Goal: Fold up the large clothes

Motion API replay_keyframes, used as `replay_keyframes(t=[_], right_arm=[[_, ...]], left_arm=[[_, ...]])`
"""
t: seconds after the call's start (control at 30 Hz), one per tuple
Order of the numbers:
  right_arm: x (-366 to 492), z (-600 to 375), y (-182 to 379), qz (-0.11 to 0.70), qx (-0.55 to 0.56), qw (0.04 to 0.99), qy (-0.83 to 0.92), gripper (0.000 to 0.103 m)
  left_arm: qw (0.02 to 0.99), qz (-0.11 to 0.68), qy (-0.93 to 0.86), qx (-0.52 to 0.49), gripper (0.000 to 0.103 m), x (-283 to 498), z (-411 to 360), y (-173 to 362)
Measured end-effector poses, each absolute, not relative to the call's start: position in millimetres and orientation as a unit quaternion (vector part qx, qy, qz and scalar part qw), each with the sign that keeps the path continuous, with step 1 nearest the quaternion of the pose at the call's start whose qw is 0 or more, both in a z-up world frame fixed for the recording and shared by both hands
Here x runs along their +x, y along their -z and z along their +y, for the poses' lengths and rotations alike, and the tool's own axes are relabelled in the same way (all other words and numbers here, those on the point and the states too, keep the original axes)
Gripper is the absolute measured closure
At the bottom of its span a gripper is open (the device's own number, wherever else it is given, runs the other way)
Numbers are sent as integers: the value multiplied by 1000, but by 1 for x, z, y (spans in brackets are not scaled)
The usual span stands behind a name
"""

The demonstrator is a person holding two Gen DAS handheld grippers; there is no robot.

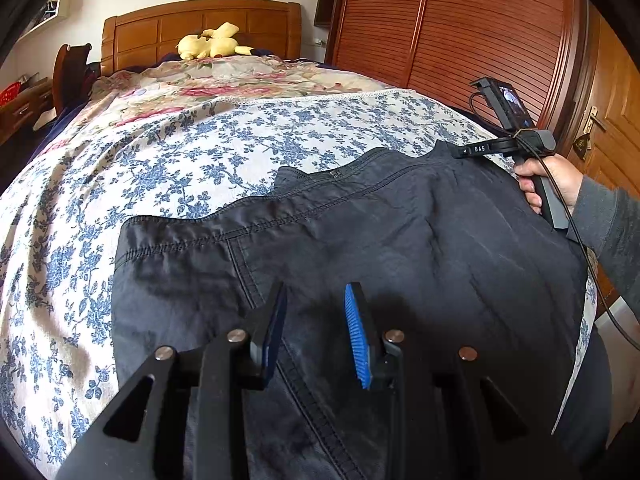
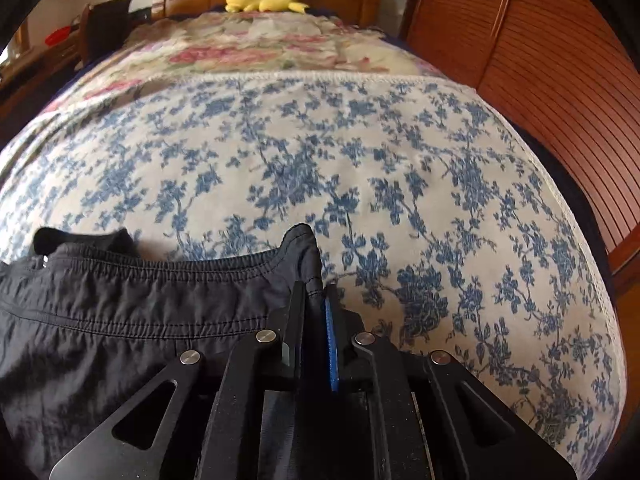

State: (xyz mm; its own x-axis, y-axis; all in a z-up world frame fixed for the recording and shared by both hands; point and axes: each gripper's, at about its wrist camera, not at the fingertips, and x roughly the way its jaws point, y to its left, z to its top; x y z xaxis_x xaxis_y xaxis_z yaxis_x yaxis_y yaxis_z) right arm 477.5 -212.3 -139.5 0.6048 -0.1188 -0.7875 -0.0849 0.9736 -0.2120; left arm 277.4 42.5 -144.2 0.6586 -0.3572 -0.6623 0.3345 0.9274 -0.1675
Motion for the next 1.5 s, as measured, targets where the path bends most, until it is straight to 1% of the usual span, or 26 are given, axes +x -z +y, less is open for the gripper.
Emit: replay_keyframes(t=[0.1, 0.17, 0.2, 0.23, 0.27, 0.43, 0.6, 0.7, 1.17, 1.33, 1.5], right_arm=[[471, -207, 137, 441, -124, 889, 18, 86], [461, -203, 132, 432, -130, 892, 15, 75], [453, -198, 129, 423, -136, 896, 10, 63], [447, -195, 127, 417, -139, 898, 5, 54], [437, -188, 124, 409, -145, 901, -8, 53], [383, -154, 120, 401, -169, 898, -72, 51], [322, -116, 132, 415, -195, 876, -149, 51], [296, -106, 133, 408, -209, 872, -170, 50], [216, -111, 128, 410, -177, 861, -243, 50], [207, -108, 150, 424, -183, 852, -248, 50], [208, -118, 169, 426, -142, 859, -247, 50]], left_arm=[[910, 366, 191, -14, 75, 277, 42, 144], [911, 366, 191, -14, 75, 278, 43, 144], [910, 366, 191, -14, 75, 278, 43, 144], [910, 366, 191, -14, 75, 278, 43, 144], [910, 367, 191, -14, 75, 278, 43, 144], [909, 372, 186, -11, 75, 280, 42, 147], [912, 370, 177, 0, 75, 278, 38, 145], [914, 369, 168, 1, 75, 273, 36, 142], [928, 333, 165, 18, 75, 204, 8, 116], [931, 325, 166, 1, 75, 170, 5, 116], [928, 334, 166, 1, 75, 147, -5, 114]])
